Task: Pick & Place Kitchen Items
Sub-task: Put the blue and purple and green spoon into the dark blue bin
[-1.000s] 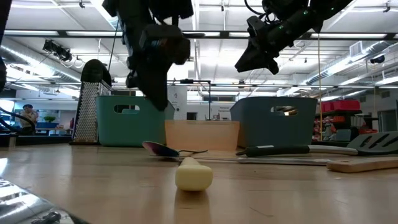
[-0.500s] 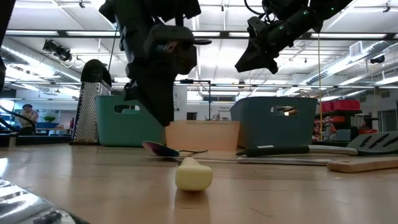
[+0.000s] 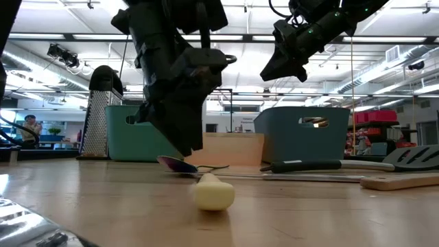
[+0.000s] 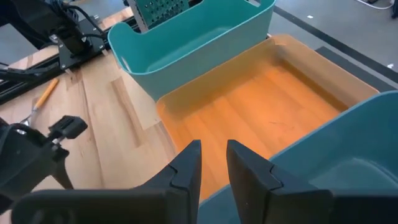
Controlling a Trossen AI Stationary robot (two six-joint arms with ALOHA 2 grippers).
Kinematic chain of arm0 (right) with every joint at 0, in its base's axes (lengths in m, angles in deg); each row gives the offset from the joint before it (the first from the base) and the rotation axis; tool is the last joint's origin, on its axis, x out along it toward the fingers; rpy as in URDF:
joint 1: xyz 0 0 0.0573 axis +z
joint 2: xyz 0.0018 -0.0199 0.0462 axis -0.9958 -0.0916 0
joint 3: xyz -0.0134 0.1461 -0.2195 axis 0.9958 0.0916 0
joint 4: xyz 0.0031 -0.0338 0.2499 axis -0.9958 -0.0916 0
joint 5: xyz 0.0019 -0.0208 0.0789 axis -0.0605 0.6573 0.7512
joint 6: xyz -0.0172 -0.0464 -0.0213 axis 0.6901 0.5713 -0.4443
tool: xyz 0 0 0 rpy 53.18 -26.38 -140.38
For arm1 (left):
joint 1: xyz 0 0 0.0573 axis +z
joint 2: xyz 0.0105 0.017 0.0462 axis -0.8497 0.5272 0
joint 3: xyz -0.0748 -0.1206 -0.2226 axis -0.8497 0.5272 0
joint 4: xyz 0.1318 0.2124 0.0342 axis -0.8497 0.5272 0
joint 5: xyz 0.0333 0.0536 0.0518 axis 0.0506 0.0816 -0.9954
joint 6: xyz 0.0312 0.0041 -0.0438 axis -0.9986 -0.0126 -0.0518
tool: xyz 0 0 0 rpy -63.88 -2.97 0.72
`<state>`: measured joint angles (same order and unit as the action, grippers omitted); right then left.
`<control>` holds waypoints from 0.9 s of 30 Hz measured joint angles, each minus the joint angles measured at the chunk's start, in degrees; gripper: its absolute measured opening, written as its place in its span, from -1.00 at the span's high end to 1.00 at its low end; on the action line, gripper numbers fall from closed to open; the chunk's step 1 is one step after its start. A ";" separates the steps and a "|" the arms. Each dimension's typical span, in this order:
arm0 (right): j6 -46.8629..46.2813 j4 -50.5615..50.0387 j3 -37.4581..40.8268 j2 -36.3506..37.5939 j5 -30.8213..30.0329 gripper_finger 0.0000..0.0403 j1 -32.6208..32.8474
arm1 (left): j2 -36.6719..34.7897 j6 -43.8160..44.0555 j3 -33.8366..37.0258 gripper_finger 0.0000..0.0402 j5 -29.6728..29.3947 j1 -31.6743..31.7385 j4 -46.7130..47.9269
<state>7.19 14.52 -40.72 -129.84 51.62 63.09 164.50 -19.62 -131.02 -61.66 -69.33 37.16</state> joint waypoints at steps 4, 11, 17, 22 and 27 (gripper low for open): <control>0.00 -0.37 0.00 -0.01 0.00 0.57 0.01 | 0.00 0.42 0.00 0.15 -1.89 0.47 -1.16; 0.02 -0.58 0.00 0.00 0.00 0.57 0.02 | -0.02 1.66 0.00 0.10 -3.45 0.46 -1.82; 0.00 -0.57 0.00 0.00 0.00 0.57 0.00 | 1.25 2.56 0.09 0.10 -3.60 1.23 -1.98; 0.00 -0.83 -0.02 -0.02 0.00 0.57 0.09 | 1.88 2.64 0.07 0.10 -3.64 2.35 -1.86; 0.00 -1.10 -0.02 -0.01 0.00 0.57 0.15 | 1.94 2.63 0.02 0.10 -4.65 3.36 -2.68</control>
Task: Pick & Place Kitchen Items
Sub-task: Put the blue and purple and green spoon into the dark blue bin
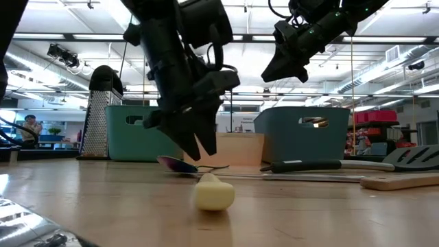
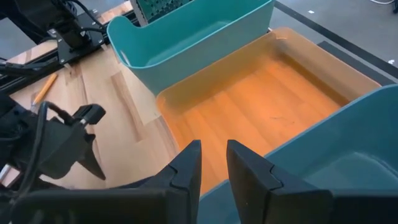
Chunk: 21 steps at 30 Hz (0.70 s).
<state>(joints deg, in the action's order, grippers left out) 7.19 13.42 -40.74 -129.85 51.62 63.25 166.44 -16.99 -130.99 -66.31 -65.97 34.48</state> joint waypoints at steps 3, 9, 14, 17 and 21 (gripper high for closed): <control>0.00 -0.15 0.00 -0.01 0.00 0.57 0.00 | 0.96 0.01 0.07 0.10 0.30 0.39 0.23; 0.00 -0.08 -0.01 -0.01 0.00 0.57 -0.02 | 1.72 0.26 0.01 0.10 1.67 0.50 -0.31; 0.00 0.00 -0.02 -0.01 0.00 0.57 -0.02 | 2.48 0.26 -0.23 0.10 1.57 0.50 0.14; 0.00 0.02 -0.02 -0.01 0.00 0.57 -0.02 | 2.54 0.24 -0.24 0.10 1.55 0.48 1.03; 0.00 0.07 -0.02 -0.01 0.00 0.57 -0.02 | 2.60 0.26 -0.24 0.10 1.55 0.48 1.25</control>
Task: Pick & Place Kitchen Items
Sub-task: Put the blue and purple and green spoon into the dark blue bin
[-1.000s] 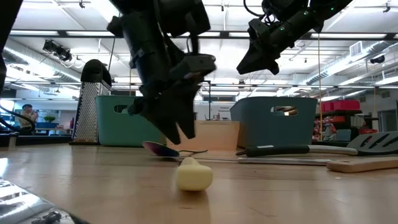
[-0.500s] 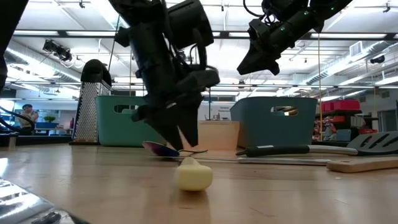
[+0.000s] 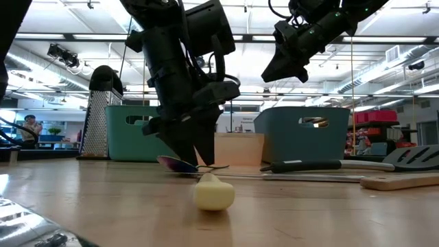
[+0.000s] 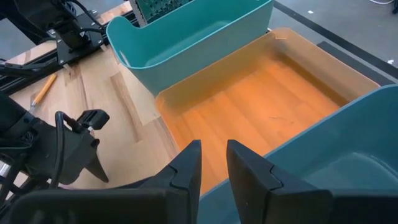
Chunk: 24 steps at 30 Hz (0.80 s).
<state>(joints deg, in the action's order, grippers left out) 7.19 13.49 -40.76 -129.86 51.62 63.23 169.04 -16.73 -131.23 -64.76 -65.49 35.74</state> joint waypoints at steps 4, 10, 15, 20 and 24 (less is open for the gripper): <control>0.00 0.02 0.00 0.00 -0.01 0.57 0.00 | 0.04 0.06 -0.05 0.10 0.37 -0.02 -0.16; 0.00 0.17 0.00 0.00 0.00 0.57 -0.02 | 0.32 -1.07 -1.57 0.18 0.86 -0.02 2.18; 0.00 0.05 0.00 0.00 0.00 0.57 -0.02 | 0.97 -1.43 -2.38 0.26 0.86 -0.02 3.46; 0.00 0.07 0.01 0.00 -0.02 0.57 -0.01 | 4.19 -1.43 -5.53 0.27 3.00 -0.07 5.81; 0.00 -0.04 0.00 -0.02 0.00 0.57 0.00 | 7.69 -4.60 -12.85 0.27 1.74 -0.64 13.45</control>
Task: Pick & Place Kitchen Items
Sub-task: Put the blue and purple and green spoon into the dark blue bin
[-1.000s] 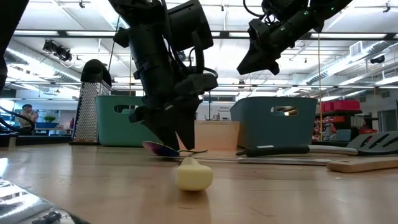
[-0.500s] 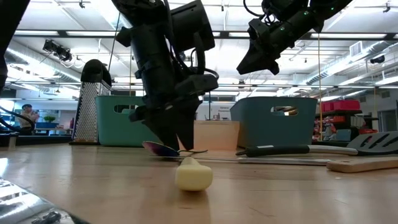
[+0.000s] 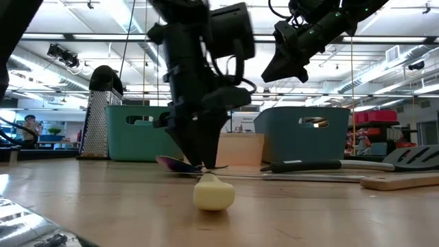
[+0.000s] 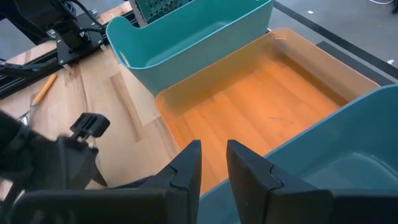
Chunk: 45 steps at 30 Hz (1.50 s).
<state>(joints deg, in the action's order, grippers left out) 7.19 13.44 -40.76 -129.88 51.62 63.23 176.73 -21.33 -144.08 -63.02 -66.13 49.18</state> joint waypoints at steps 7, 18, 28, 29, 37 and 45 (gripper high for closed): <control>-0.11 -1.05 0.02 0.00 0.00 0.57 0.00 | 5.57 -1.87 -10.33 0.27 -2.72 -0.32 13.47; -0.17 -1.36 0.00 0.00 0.00 0.57 0.00 | 6.98 -2.33 -11.04 0.32 -1.74 -0.26 14.58; -0.20 -1.33 0.00 0.00 0.00 0.57 0.00 | 6.98 -3.85 -10.93 0.76 -2.20 -0.19 15.03; -0.20 -1.33 0.00 0.00 0.00 0.57 0.00 | 6.98 -4.34 -10.91 0.82 -2.20 -0.16 15.10; -0.20 -1.31 0.00 0.00 0.00 0.57 0.00 | 6.98 -4.84 -10.91 0.91 -2.05 0.18 15.05; -0.20 -1.30 0.00 0.00 0.00 0.57 -0.02 | 5.26 -6.58 -10.73 0.93 -3.53 -0.22 15.47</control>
<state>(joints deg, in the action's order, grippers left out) 6.99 12.15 -40.76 -129.88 51.62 63.21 182.00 -27.91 -154.81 -66.54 -66.36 64.65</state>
